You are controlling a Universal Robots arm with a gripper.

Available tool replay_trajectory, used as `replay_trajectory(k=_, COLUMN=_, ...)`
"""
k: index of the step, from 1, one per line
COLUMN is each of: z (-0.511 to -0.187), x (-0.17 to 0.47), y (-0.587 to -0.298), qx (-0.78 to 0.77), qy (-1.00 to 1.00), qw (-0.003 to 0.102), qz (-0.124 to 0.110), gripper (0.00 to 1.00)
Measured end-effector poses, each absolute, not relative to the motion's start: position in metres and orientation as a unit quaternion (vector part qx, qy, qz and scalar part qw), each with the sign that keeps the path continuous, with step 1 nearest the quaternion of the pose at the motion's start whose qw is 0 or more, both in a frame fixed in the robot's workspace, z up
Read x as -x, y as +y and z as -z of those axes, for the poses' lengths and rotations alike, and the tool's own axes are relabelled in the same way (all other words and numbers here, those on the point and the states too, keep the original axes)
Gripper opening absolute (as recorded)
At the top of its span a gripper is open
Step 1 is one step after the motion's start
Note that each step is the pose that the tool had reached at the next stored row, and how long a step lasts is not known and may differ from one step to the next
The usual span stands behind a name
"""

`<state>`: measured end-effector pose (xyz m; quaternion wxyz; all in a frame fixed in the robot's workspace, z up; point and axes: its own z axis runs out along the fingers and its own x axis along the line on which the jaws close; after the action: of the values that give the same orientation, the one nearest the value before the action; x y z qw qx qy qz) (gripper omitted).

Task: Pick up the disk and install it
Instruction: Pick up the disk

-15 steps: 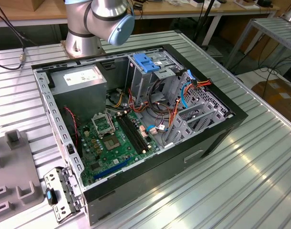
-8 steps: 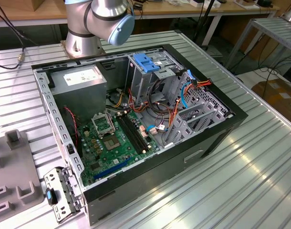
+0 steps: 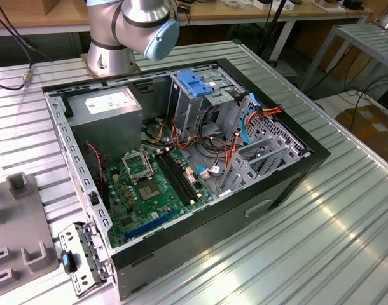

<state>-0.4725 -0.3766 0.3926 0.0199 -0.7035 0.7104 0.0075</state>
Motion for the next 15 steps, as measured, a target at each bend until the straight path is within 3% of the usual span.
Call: replay_trajectory(k=15, z=-0.418, x=0.472, y=-0.377, qx=0.704, qy=0.710, qw=0.020, qz=-0.007, gripper=0.37)
